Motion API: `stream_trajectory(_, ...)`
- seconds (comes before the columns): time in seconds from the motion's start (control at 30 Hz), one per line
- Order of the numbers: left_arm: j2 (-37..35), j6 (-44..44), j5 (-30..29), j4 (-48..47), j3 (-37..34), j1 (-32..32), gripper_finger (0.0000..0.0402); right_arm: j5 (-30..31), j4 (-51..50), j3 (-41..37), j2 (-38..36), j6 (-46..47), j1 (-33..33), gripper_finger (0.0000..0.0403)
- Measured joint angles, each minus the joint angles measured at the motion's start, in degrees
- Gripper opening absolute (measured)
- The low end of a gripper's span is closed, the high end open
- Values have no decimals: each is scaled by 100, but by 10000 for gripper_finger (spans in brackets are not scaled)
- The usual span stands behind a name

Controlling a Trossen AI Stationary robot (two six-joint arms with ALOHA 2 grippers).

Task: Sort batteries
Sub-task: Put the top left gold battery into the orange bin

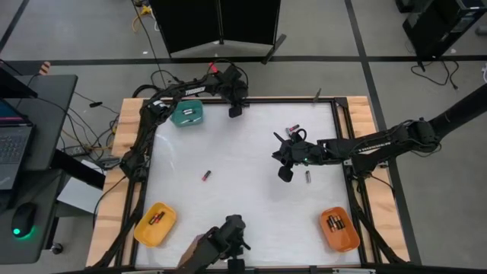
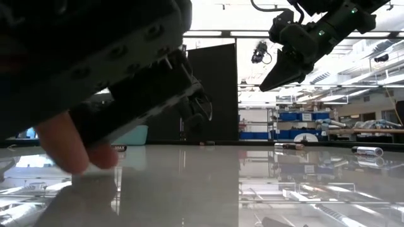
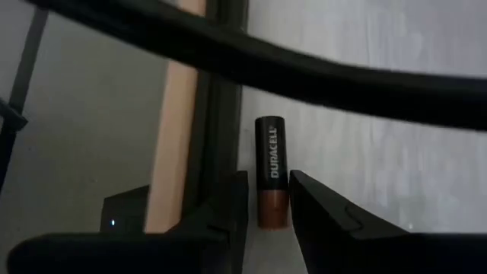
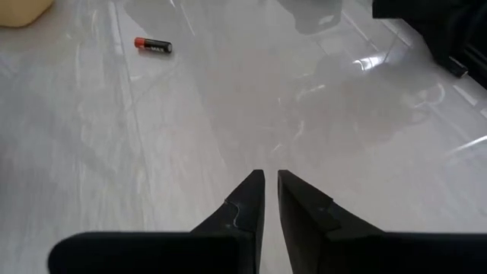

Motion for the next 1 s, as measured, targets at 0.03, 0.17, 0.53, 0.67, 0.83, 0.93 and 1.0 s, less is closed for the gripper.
stream_trajectory(0.03, 37, 3, -29, -40, 15, -16, 106, -2, 1, 0, 0, 0, 0, 50)
stream_trajectory(0.17, 63, 13, -54, -189, 46, -31, 106, -4, 0, 0, 0, -6, 0, 52)
stream_trajectory(0.53, 47, -39, -461, -314, 50, -165, 106, -7, -8, 0, 0, -105, 0, 48)
stream_trajectory(0.67, 43, -48, -623, -346, 50, -220, 97, -7, -8, 0, 0, -107, 0, 50)
stream_trajectory(0.83, 39, -77, -644, -376, 50, -220, 55, -4, -9, 0, 0, -106, 0, 45)
stream_trajectory(0.93, 36, -77, -728, -397, 50, -225, 47, -4, -10, 0, 0, -107, 6, 41)
stream_trajectory(1.0, 33, -76, -825, -429, 50, -233, 47, -4, -10, 0, 0, -107, 4, 39)
